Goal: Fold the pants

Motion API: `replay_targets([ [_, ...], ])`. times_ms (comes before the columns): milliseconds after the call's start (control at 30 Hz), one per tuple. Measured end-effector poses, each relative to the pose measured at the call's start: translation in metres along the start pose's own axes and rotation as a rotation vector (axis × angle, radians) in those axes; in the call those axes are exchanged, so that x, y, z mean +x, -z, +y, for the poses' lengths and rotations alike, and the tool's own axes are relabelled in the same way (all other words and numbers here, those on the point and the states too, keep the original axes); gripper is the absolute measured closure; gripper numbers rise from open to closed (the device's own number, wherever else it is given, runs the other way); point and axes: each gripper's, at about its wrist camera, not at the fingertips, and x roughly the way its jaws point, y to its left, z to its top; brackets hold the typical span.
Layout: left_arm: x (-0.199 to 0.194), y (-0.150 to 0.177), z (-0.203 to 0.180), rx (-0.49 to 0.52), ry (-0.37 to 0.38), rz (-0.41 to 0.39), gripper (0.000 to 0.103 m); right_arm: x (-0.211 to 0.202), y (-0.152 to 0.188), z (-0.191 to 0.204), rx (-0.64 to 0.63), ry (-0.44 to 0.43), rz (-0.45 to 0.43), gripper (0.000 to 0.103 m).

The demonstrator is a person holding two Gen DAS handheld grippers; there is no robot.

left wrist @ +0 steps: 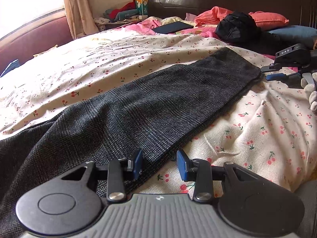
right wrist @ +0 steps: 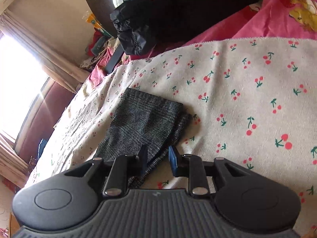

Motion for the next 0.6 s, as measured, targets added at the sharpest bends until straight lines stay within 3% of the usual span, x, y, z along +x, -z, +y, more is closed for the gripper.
replay_targets([
  [233,0.004,-0.008,-0.007,0.018,0.005,-0.012,0.053,0.043,-0.005,-0.014,0.145,-0.002,0.068,0.077],
  [467,0.011,-0.014,-0.011,0.016,0.016,-0.020,0.053,0.053,-0.008,-0.014,0.167,-0.021,0.053,0.077],
  [533,0.013,-0.016,-0.012,0.011,0.017,-0.027,0.053,0.055,-0.009,-0.014,0.179,-0.028,0.054,0.083],
  [567,0.013,-0.017,-0.013,0.014,0.017,-0.028,0.053,0.054,-0.010,-0.012,0.185,-0.042,0.059,0.097],
  [600,0.014,-0.017,-0.014,0.019,0.016,-0.029,0.053,0.051,-0.011,-0.011,0.192,-0.062,0.056,0.098],
])
